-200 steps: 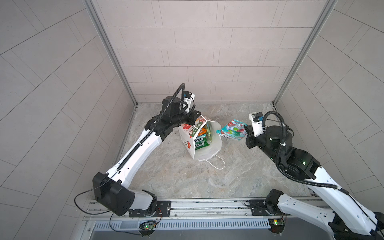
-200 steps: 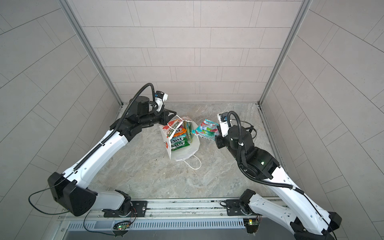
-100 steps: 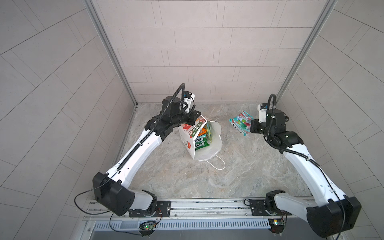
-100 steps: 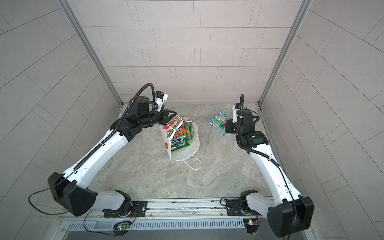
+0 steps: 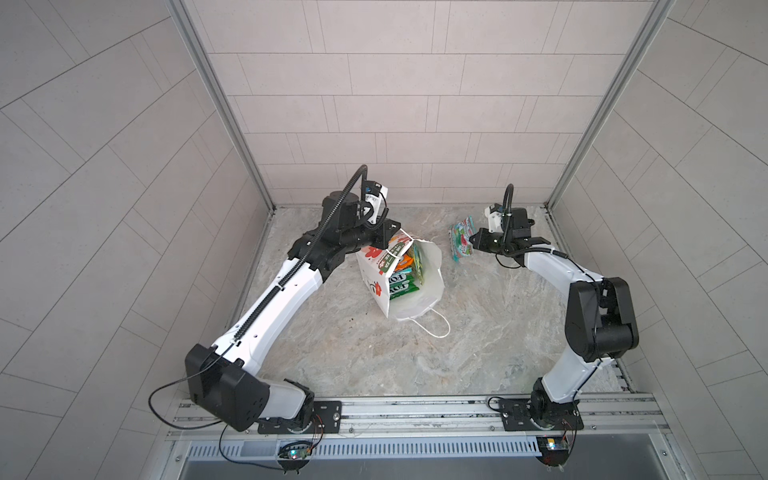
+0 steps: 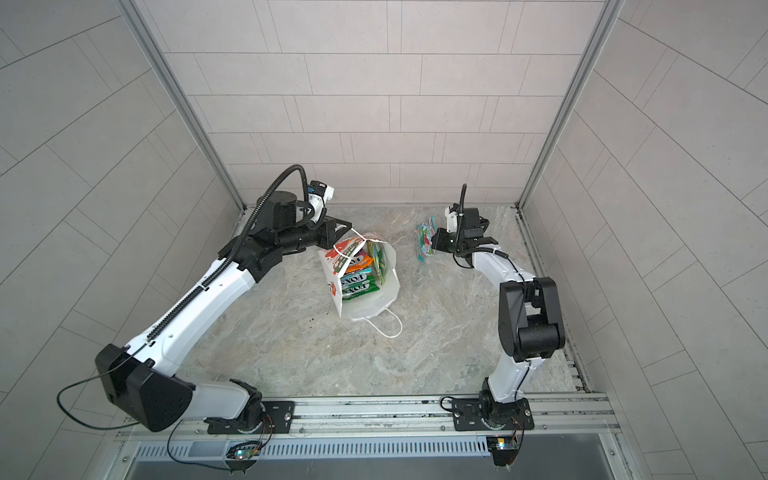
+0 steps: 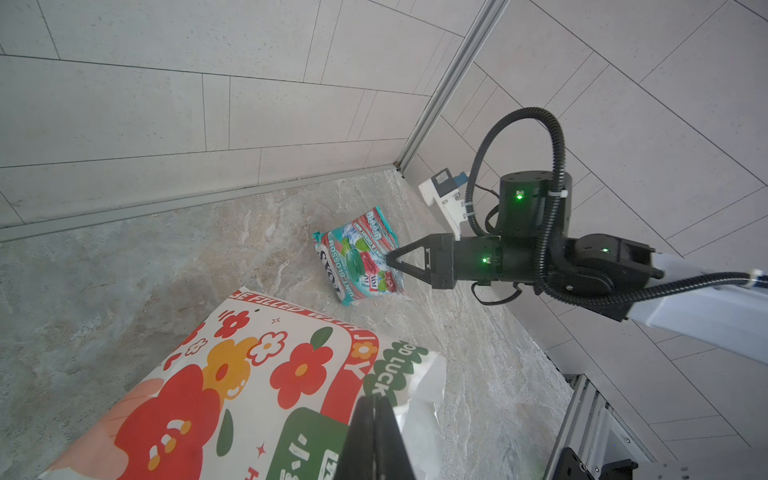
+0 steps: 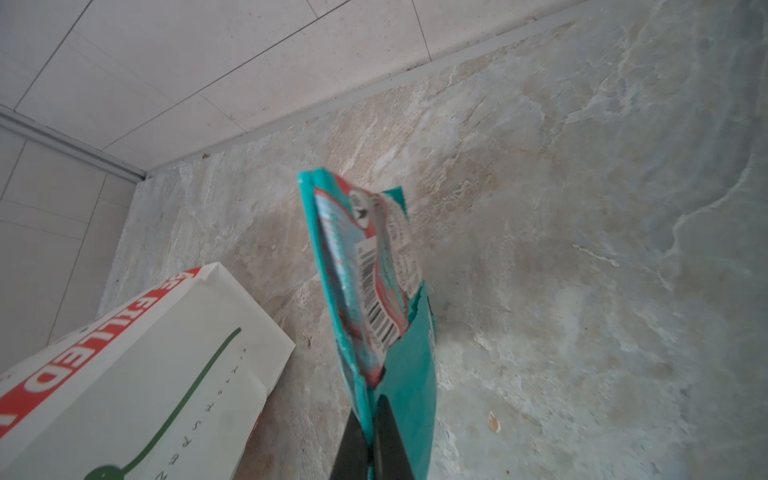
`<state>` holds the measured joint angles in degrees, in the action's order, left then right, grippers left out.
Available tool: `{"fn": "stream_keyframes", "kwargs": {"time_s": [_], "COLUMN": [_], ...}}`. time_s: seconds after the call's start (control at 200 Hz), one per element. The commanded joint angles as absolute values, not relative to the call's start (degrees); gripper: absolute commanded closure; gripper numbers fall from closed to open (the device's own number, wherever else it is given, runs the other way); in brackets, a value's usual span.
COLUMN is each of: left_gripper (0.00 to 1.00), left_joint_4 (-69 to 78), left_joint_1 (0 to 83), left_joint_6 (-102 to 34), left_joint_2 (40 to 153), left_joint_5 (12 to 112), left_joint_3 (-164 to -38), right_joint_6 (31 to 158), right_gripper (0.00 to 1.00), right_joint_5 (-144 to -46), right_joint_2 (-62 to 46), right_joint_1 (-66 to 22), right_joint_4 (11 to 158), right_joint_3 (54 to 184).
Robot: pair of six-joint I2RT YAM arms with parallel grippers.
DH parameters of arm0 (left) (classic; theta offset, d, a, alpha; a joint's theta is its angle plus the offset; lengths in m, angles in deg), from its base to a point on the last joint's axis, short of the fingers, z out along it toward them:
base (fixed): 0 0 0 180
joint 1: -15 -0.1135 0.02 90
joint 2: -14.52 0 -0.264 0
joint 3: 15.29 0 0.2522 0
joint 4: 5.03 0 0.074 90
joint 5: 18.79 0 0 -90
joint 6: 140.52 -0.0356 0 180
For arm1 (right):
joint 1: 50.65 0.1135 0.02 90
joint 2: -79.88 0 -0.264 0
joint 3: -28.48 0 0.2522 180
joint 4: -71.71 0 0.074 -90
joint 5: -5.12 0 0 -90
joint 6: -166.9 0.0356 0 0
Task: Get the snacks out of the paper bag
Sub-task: 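Lower the teal packet onto the table and open the right gripper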
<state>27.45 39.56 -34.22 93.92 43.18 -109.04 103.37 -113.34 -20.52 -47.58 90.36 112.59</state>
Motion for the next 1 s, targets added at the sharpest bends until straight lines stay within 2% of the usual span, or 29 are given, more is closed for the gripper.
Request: {"fn": "stream_keyframes", "kwargs": {"time_s": [0.0, 0.42, 0.706, 0.806, 0.906, 0.996], "left_gripper": [1.00, 1.00, 1.00, 1.00, 1.00, 1.00], "left_joint_4": [25.98, 25.69, 25.52, 25.52, 25.47, 25.52], "left_joint_1": [39.04, 38.90, 38.87, 38.92, 38.96, 39.01], "left_joint_6": [-33.50, -32.94, -32.53, -32.59, -32.59, -32.58], "left_joint_2": [93.91, 94.03, 94.30, 94.27, 94.41, 94.37], "left_joint_5": [42.66, 42.28, 42.03, 42.03, 42.03, 42.09], "left_joint_3": [-108.78, -108.81, -108.70, -108.71, -108.69, -108.75], "right_joint_6": [106.58, 96.97, 92.56, 92.37, 91.55, 91.39], "right_gripper": [1.00, 1.00, 1.00, 0.91, 0.67, 0.56], "right_joint_5": [-118.04, -120.38, -115.32, -112.28, -109.63, -106.25], "right_joint_2": [-22.97, -35.56, -41.65, -41.60, -40.66, -38.68], "right_joint_1": [-49.14, -52.60, -52.75, -52.70, -52.71, -52.67], "right_joint_4": [84.56, 98.75, 107.03, 107.46, 108.60, 110.21], "right_joint_3": [115.24, 123.53, 130.88, 131.19, 131.19, 130.74]}}
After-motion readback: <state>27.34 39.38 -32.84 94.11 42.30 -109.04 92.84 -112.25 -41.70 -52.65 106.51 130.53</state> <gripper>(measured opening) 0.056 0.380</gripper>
